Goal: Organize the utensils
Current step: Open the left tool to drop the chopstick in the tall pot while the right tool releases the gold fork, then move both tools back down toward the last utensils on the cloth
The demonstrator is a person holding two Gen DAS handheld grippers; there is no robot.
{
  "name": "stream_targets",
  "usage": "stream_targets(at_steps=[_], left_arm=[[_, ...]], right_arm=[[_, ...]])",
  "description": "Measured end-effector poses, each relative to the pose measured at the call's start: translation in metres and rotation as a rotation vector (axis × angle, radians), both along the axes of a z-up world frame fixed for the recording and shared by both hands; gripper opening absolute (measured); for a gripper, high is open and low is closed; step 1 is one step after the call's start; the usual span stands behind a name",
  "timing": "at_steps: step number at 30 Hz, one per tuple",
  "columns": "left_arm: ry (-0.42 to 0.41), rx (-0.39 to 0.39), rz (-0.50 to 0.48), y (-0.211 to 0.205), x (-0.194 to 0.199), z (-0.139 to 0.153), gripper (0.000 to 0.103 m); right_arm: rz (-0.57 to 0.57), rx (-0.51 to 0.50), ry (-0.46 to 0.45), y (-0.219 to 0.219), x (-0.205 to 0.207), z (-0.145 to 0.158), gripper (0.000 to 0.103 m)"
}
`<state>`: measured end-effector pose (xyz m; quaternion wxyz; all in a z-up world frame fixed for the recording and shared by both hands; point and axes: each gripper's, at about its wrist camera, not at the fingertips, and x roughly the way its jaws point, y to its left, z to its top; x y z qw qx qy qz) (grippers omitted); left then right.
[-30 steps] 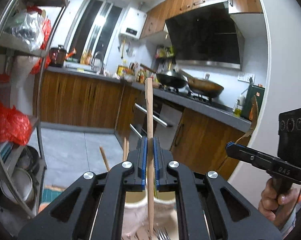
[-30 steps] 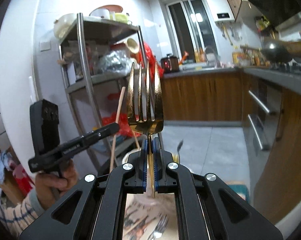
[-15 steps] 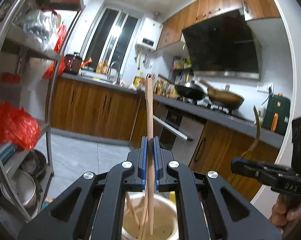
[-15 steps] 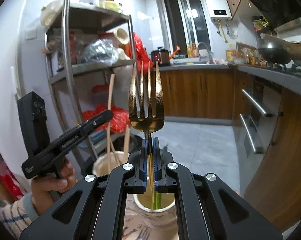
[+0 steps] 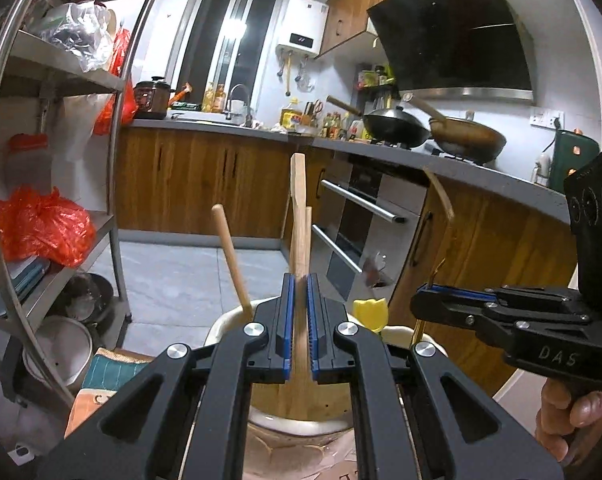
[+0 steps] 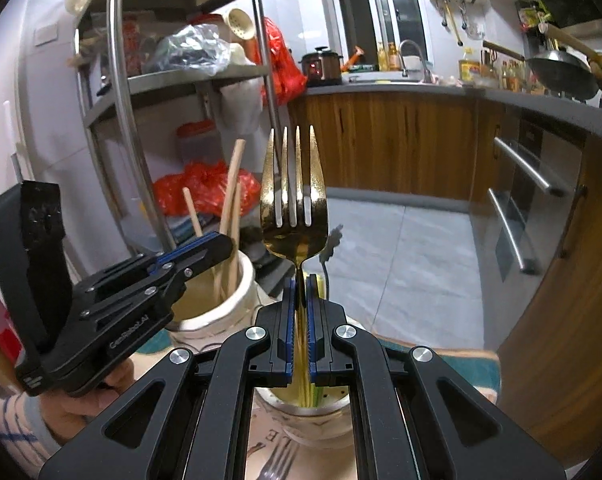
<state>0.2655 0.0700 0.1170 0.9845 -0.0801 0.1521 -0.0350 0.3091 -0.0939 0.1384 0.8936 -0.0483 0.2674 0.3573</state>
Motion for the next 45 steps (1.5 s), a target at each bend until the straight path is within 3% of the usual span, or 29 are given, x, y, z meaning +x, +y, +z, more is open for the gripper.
stream_targets(at_steps=[9, 21, 23, 26, 37, 45], left_arm=[[0.002, 0.052, 0.037, -0.003, 0.0, -0.002, 0.006], [-0.003, 0.047, 0.025, -0.003, -0.004, 0.001, 0.007], [-0.008, 0.046, 0.021, -0.003, -0.006, 0.003, 0.007], [-0.026, 0.046, 0.017, -0.001, -0.011, 0.006, 0.018], [-0.066, 0.075, -0.001, -0.002, -0.053, 0.014, 0.021], [0.043, 0.071, -0.012, -0.01, -0.085, -0.007, 0.021]], right_arm=[[-0.01, 0.019, 0.016, 0.003, 0.008, -0.008, 0.006], [-0.043, 0.028, 0.01, 0.002, 0.016, -0.013, 0.007], [-0.042, 0.025, 0.017, 0.002, 0.017, -0.014, 0.014], [-0.036, 0.021, 0.015, 0.001, 0.015, -0.015, 0.026], [-0.024, 0.039, -0.044, -0.013, -0.014, 0.004, 0.027], [-0.008, 0.028, -0.004, -0.027, -0.053, -0.004, 0.027]])
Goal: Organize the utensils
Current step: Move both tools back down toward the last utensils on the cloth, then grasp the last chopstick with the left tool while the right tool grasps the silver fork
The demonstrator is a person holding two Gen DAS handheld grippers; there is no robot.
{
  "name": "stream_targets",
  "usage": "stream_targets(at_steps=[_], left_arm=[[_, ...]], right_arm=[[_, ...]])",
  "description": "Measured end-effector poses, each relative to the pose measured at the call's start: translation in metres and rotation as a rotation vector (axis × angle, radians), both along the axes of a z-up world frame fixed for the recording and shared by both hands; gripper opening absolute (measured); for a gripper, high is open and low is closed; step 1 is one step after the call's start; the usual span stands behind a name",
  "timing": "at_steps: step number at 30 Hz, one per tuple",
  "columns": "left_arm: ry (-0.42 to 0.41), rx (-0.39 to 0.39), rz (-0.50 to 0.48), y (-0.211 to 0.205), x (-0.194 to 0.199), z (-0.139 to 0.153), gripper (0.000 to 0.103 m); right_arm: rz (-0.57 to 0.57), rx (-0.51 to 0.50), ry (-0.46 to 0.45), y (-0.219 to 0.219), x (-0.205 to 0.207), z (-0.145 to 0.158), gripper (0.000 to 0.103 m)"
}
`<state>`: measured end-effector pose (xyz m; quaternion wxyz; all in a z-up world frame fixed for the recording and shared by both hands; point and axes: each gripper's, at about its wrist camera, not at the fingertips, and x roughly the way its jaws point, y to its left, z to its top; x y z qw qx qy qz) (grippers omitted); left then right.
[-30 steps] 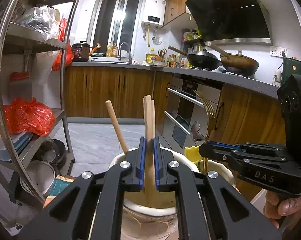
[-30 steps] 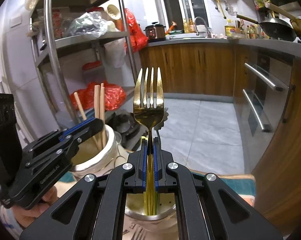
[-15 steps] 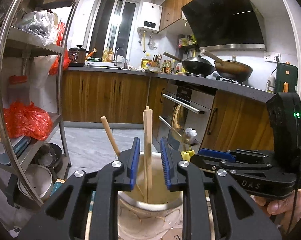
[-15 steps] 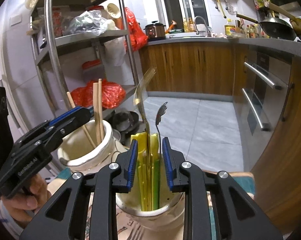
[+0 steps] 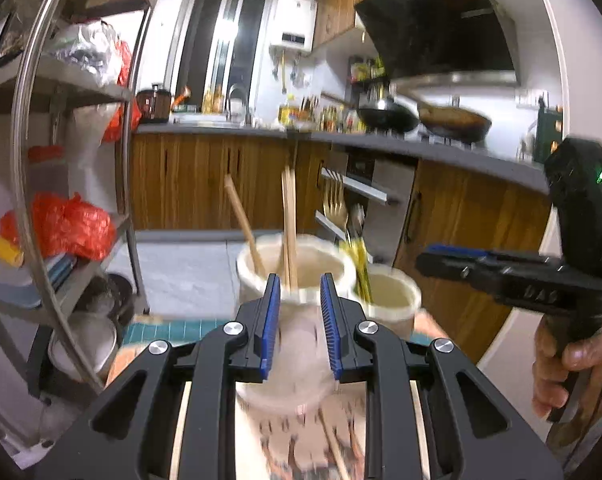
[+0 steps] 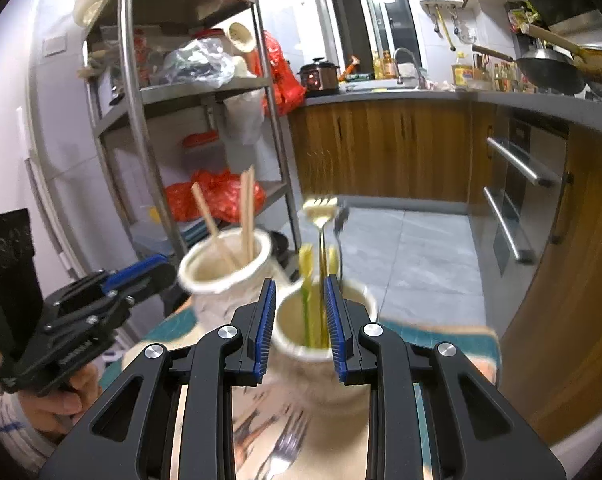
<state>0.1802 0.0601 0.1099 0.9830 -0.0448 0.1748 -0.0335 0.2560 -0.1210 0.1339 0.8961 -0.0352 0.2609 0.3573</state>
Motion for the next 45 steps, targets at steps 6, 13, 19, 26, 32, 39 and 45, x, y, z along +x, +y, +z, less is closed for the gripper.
stream_targets(at_steps=[6, 13, 19, 26, 32, 39, 45], left_arm=[[0.139, 0.026, -0.016, -0.01, -0.01, -0.036, 0.021], [0.207, 0.024, -0.026, -0.014, -0.019, -0.062, 0.021], [0.31, 0.063, -0.071, -0.03, -0.016, -0.085, 0.021], [0.421, 0.126, -0.127, -0.047, -0.011, -0.104, 0.021], [0.457, 0.168, -0.134, -0.048, -0.01, -0.11, 0.015], [0.454, 0.217, -0.151, -0.049, -0.017, -0.112, 0.013], [0.487, 0.218, -0.179, -0.039, -0.02, -0.108, 0.013]], right_arm=[[0.009, -0.073, 0.102, 0.0, -0.019, -0.039, 0.027], [0.008, -0.109, 0.184, -0.004, -0.028, -0.074, 0.027], [0.035, -0.17, 0.243, 0.0, -0.036, -0.098, 0.033], [0.108, -0.27, 0.273, 0.017, -0.05, -0.117, 0.037], [0.125, -0.335, 0.21, 0.027, -0.058, -0.119, 0.039], [0.165, -0.389, 0.169, 0.021, -0.067, -0.119, 0.019], [0.182, -0.469, 0.19, 0.009, -0.069, -0.114, 0.015]])
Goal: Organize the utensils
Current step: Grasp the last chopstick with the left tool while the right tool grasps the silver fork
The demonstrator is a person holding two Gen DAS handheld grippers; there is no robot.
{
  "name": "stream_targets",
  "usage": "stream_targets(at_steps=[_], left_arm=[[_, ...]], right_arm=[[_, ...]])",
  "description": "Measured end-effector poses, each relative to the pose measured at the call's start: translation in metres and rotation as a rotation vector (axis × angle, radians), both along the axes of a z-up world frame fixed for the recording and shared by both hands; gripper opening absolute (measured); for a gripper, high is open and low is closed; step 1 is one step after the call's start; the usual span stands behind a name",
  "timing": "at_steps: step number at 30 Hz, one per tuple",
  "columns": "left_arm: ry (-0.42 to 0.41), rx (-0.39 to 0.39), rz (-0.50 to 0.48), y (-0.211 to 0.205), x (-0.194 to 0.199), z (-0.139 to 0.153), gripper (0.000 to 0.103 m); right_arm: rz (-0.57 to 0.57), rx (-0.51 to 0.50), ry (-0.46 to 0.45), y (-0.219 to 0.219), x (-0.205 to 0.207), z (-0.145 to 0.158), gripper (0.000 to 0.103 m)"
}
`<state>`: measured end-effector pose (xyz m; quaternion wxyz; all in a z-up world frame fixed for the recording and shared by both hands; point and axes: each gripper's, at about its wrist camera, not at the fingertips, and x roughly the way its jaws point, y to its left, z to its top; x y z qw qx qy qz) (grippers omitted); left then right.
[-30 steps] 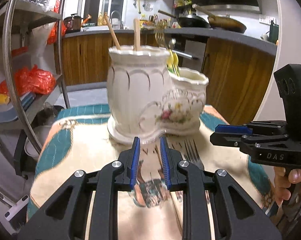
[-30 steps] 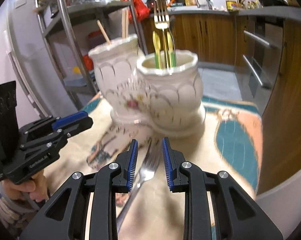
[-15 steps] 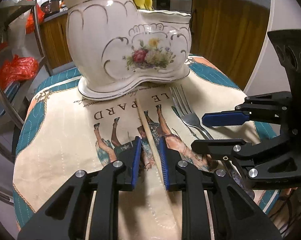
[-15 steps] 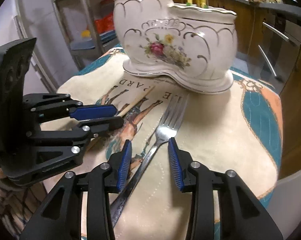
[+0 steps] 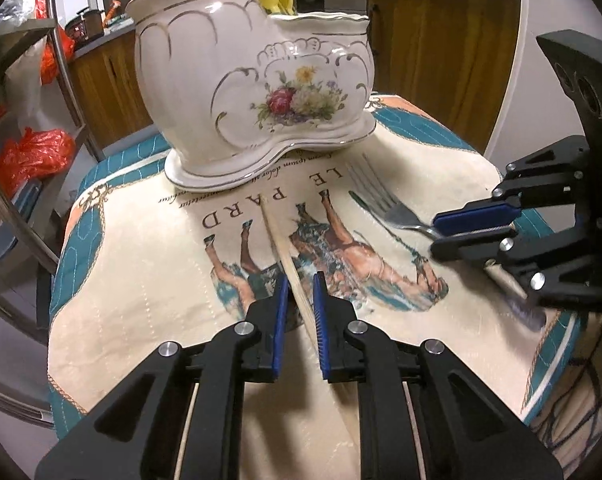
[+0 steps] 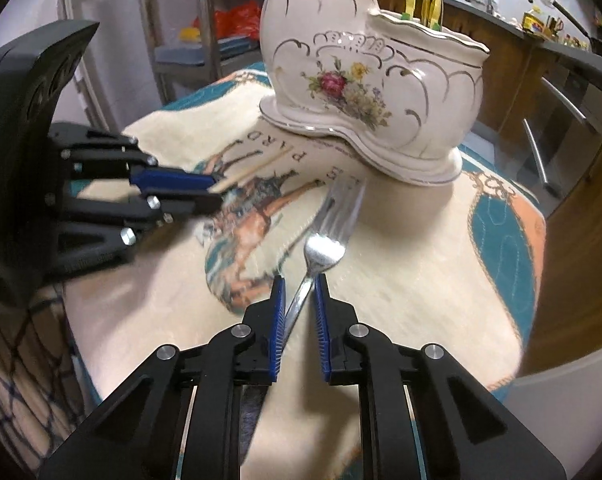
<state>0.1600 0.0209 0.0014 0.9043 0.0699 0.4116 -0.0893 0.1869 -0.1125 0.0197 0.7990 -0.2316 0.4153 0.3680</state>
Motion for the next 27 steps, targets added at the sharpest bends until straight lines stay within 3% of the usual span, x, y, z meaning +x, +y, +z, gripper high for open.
stream_targets(at_steps=[8, 17, 22, 27], left_arm=[[0.141, 0.007, -0.023, 0.012, 0.008, 0.007, 0.013], [0.366, 0.118, -0.1, 0.008, 0.037, 0.014, 0.012], [0.44, 0.172, -0.131, 0.009, 0.04, 0.015, 0.012], [0.496, 0.159, -0.134, 0.018, 0.044, 0.014, 0.012]], right_arm=[[-0.028, -0.128, 0.066, 0.008, 0.012, 0.003, 0.016], [0.023, -0.273, 0.168, 0.022, 0.025, 0.004, 0.013], [0.04, -0.376, 0.206, 0.026, 0.031, 0.002, 0.013], [0.02, -0.395, 0.215, 0.032, 0.031, 0.001, 0.012]])
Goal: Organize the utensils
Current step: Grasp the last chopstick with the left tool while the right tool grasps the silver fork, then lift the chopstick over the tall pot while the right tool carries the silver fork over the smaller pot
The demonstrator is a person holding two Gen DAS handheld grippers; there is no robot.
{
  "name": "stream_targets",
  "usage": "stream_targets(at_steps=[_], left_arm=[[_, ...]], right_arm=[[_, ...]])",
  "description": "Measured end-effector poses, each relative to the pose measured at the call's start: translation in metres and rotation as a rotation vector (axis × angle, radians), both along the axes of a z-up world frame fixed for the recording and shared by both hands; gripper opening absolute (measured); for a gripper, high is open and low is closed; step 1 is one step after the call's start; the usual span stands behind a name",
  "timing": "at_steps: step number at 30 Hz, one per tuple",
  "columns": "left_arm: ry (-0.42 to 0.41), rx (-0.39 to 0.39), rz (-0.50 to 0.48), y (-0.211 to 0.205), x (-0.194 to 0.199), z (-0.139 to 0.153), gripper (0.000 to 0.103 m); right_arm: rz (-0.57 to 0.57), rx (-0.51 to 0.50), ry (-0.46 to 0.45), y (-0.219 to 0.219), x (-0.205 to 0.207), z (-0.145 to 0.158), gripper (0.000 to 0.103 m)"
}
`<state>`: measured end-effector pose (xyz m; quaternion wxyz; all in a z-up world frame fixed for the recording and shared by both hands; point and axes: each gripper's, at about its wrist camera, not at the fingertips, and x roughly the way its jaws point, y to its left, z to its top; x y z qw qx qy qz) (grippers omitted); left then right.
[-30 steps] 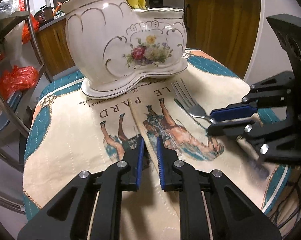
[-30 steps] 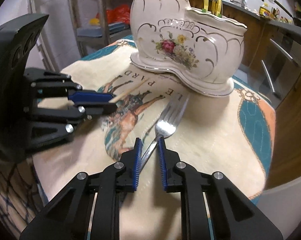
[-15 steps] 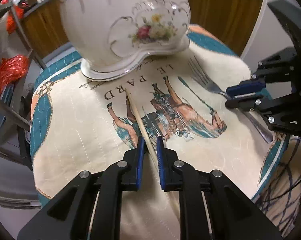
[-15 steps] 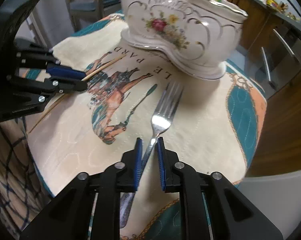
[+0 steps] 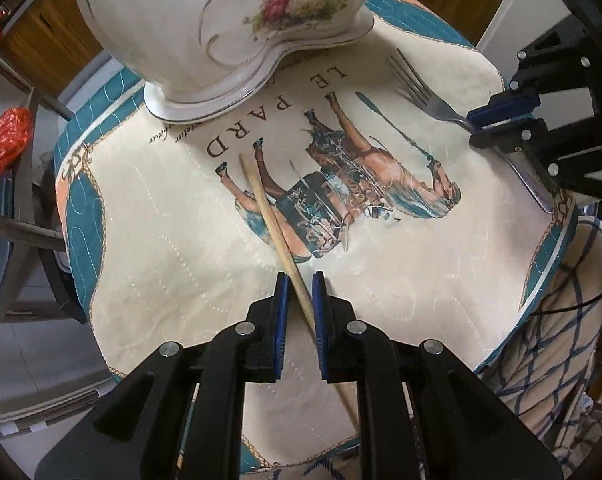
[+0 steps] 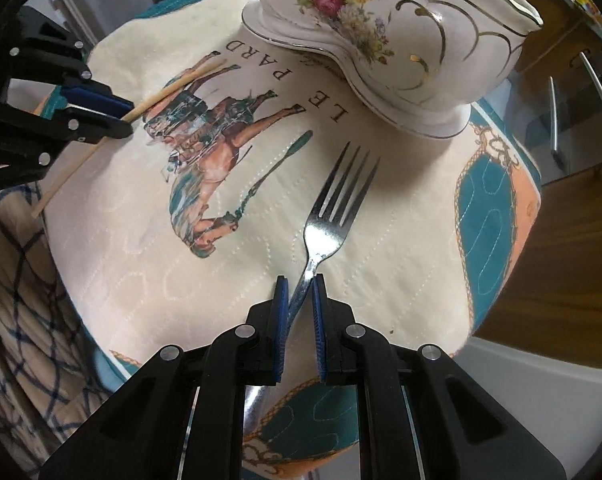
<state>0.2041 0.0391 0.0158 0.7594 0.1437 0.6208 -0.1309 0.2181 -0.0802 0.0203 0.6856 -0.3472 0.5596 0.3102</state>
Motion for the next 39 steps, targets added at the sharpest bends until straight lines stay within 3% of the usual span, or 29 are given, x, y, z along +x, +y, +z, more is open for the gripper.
stream_targets(at_steps=[6, 12, 25, 39], left_arm=[[-0.03, 0.008, 0.017, 0.001, -0.006, -0.002, 0.006], [-0.101, -0.047, 0.049, 0.011, -0.024, 0.001, 0.005], [-0.35, -0.193, 0.104, 0.029, -0.068, 0.044, 0.005], [-0.66, -0.353, 0.154, 0.035, -0.089, 0.108, 0.005]], right_arm=[[-0.041, 0.075, -0.027, -0.011, -0.009, 0.003, 0.006], [-0.075, 0.16, -0.033, -0.032, -0.012, 0.008, 0.006], [-0.095, 0.431, -0.056, -0.055, -0.023, 0.051, 0.006], [-0.156, 0.678, -0.163, -0.077, -0.022, 0.088, 0.006]])
